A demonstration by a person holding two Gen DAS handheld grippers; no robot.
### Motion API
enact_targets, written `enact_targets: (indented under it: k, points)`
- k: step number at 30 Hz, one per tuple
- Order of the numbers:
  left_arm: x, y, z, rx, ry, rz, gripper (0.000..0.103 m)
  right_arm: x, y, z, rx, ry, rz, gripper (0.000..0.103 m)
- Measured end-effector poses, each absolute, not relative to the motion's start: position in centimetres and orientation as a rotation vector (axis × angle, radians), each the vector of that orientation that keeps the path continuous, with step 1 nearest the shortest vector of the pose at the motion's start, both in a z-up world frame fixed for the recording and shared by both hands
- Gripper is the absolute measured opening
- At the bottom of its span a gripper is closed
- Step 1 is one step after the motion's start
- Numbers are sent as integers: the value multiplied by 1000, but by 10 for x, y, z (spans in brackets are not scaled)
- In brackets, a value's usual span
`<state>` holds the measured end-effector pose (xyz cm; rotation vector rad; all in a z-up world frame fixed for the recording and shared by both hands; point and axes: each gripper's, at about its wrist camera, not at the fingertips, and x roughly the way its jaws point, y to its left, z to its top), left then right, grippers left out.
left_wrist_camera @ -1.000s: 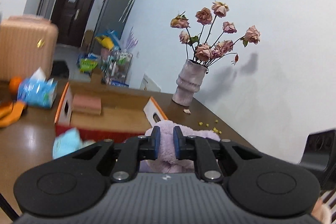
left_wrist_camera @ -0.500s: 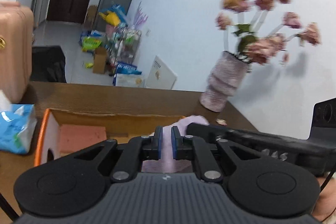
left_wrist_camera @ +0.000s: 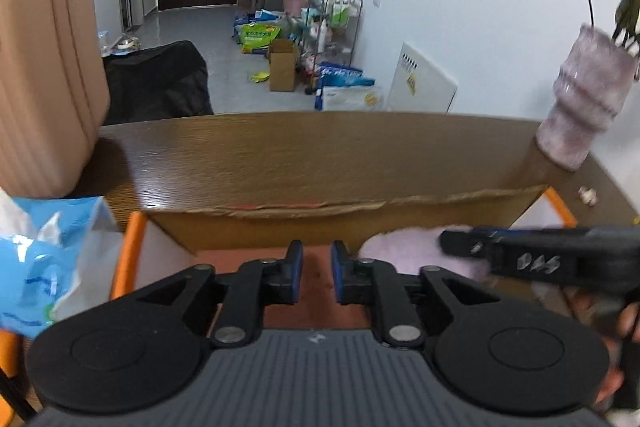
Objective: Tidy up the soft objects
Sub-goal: 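Carry the lilac wristband with the right tool into the box and release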
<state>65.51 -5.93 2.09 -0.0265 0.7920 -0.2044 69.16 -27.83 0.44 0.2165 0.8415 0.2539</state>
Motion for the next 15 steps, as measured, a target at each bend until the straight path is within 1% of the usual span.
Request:
enact_targets:
  k: [1, 2, 4, 5, 6, 7, 9, 11, 13, 14, 15]
  points:
    - [652, -58, 24, -15, 790, -202, 41, 689, -278, 8, 211, 836, 251, 43]
    - [648, -55, 28, -5, 782, -197, 46, 684, -278, 17, 204, 828, 248, 47]
    - [633, -52, 46, 20, 752, -177, 54, 672, -281, 36, 178, 801, 251, 47]
    - [624, -50, 56, 28, 744, -172, 58, 661, -280, 47, 155, 784, 248, 49]
    - [614, -46, 71, 29, 734, -165, 68, 649, -282, 61, 128, 766, 244, 51]
    - [605, -41, 82, 24, 722, -157, 77, 638, -286, 76, 109, 746, 239, 54]
    - [580, -30, 109, 17, 678, -143, 83, 610, -292, 107, 78, 704, 227, 62]
    - [551, -17, 135, 22, 637, -119, 89, 578, -301, 136, 54, 655, 213, 76]
    - [519, -6, 156, 26, 600, -101, 98, 545, -310, 161, 33, 614, 202, 83]
    - [507, -3, 165, 29, 586, -97, 99, 528, -315, 171, 28, 595, 197, 86]
    - [493, 0, 172, 31, 575, -96, 100, 511, -321, 180, 26, 582, 190, 86]
